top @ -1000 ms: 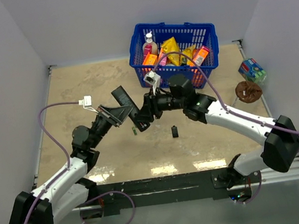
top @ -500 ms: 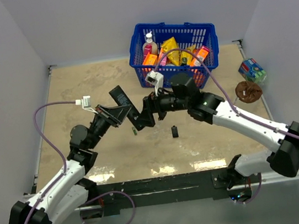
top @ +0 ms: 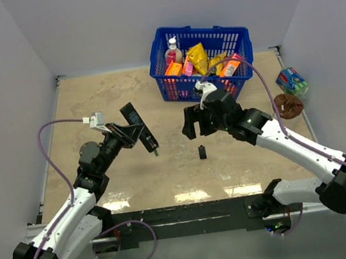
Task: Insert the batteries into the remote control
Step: Load the battery into the remote control, then adjust the battery cover at the center of the board.
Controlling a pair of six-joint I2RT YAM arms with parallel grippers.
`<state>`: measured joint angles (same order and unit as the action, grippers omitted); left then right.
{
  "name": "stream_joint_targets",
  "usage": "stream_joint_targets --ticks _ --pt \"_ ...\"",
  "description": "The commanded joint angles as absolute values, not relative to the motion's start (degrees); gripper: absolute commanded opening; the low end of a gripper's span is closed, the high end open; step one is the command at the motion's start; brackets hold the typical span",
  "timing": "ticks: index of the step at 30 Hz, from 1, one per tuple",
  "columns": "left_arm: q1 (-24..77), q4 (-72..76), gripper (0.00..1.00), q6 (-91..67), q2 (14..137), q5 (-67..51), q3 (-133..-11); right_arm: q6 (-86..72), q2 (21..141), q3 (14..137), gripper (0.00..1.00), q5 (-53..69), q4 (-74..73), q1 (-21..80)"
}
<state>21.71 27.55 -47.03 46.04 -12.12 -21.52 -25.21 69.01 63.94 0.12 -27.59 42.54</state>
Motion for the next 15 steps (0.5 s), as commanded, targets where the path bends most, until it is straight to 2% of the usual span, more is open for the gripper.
stream_joint_targets --ticks 1,6,15 --pt "21.18 28.65 0.00 -44.03 45.44 -12.92 -21.36 -28.12 71.27 60.83 0.85 -10.80 -34.54 40.78" --pt "21.18 28.39 0.00 -44.21 45.62 -13.89 -19.87 -29.09 76.45 59.07 0.72 -12.22 -35.42 40.61" --pt "21.18 26.10 0.00 -44.12 46.32 -15.03 -18.99 -28.57 88.41 58.80 0.58 -10.37 -32.44 40.61"
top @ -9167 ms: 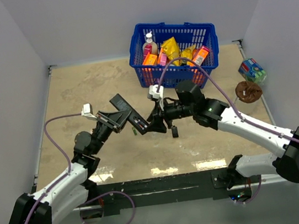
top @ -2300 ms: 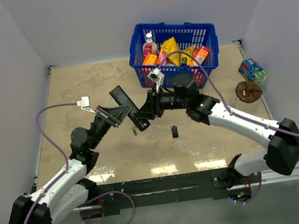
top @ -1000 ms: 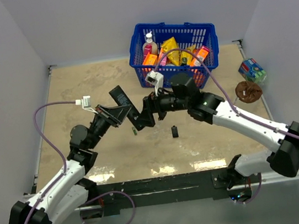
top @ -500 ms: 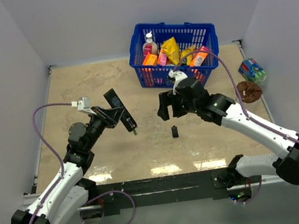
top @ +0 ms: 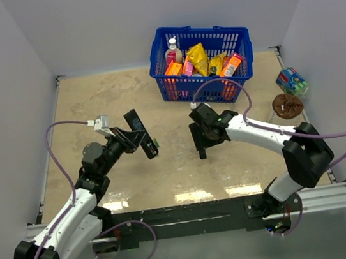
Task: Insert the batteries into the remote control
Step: Adjust the battery cover at the center of the board.
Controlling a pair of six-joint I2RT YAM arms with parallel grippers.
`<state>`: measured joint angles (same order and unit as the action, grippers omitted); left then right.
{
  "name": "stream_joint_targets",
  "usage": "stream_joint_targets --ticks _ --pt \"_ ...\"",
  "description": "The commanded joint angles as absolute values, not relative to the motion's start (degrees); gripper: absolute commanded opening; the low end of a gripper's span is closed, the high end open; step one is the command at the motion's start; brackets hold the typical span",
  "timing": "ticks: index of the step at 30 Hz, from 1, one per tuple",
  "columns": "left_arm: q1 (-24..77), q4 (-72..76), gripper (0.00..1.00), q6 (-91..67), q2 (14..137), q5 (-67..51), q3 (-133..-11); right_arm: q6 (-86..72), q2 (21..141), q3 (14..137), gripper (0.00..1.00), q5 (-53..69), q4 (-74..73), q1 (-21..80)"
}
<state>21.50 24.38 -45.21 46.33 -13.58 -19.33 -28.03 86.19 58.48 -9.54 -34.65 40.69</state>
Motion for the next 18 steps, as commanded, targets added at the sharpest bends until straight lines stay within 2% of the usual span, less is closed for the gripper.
stream_joint_targets --ticks 1,8,18 --pt "21.18 26.02 0.00 -44.30 46.32 -15.12 -18.98 -28.48 89.29 59.06 0.55 -10.63 -32.17 40.61" --pt "21.18 25.23 0.00 -44.30 46.76 -15.38 -19.16 -27.16 95.80 61.43 0.40 -9.40 -32.34 41.22" --pt "21.18 25.66 0.00 -44.74 47.99 -15.82 -19.42 -28.30 97.91 65.56 0.37 -14.05 -34.54 44.82"
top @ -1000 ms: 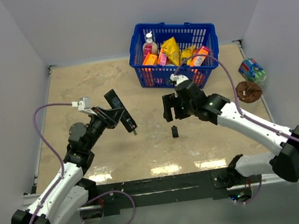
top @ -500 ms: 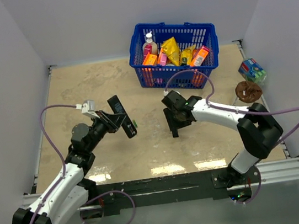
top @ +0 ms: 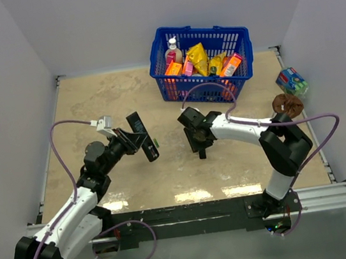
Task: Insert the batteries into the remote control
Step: Adjust the battery cover at the center of the board.
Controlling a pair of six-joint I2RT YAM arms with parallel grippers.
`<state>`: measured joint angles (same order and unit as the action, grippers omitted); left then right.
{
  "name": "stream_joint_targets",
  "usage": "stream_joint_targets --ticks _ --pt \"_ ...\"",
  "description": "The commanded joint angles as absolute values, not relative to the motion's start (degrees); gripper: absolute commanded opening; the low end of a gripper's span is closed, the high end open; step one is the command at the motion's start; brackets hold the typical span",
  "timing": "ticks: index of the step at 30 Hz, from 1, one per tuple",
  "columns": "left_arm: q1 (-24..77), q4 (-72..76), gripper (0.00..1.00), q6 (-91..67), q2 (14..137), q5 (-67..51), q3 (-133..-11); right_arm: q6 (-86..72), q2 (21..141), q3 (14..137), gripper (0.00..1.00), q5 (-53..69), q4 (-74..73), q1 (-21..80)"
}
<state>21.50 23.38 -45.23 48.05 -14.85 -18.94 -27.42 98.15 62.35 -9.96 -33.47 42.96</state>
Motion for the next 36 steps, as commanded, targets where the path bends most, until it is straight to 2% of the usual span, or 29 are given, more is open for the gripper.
stream_joint_targets --ticks 1,9,36 --pt "21.18 25.58 0.00 -44.65 47.99 -15.91 -19.42 -28.39 97.82 65.83 0.37 -14.50 -34.72 45.17" --pt "21.09 25.66 0.00 -45.09 48.16 -16.26 -19.51 -29.44 98.88 63.99 0.34 -14.85 -36.12 46.23" --pt "21.18 27.51 0.00 -46.58 49.13 -17.67 -19.16 -29.09 102.57 64.07 0.35 -23.29 -41.31 50.98"
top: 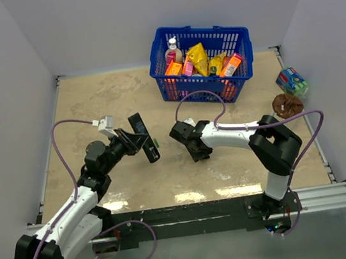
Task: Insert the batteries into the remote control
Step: Adjust the battery cover at the center of the board.
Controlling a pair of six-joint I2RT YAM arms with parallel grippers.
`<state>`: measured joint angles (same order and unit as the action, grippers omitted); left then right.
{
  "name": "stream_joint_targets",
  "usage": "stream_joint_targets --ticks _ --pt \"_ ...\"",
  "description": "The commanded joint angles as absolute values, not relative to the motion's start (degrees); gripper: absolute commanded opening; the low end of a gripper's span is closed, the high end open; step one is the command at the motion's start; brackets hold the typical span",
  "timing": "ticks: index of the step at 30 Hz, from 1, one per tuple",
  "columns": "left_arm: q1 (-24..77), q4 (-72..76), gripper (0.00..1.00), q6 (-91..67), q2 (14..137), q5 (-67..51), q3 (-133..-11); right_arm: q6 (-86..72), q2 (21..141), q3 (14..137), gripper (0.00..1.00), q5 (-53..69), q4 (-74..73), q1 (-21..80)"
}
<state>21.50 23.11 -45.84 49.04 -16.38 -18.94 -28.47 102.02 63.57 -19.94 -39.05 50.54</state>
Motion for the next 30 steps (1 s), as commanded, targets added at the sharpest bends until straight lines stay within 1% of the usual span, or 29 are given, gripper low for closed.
stream_joint_targets --ticks 1,4,15,30 --pt "21.18 27.51 0.00 -46.67 49.13 -17.58 -19.16 -28.74 102.48 64.07 0.34 -23.38 -41.48 50.98" --pt "21.18 27.68 0.00 -46.67 49.31 -17.67 -19.16 -28.22 102.22 64.51 0.32 -23.99 -42.18 51.06" --pt "21.18 27.77 0.00 -46.85 49.22 -17.67 -18.98 -27.51 101.07 65.30 0.32 -26.37 -45.96 52.12" --pt "21.18 27.86 0.00 -46.85 48.87 -17.75 -18.99 -25.31 103.80 65.83 0.32 -29.27 -45.44 53.96"
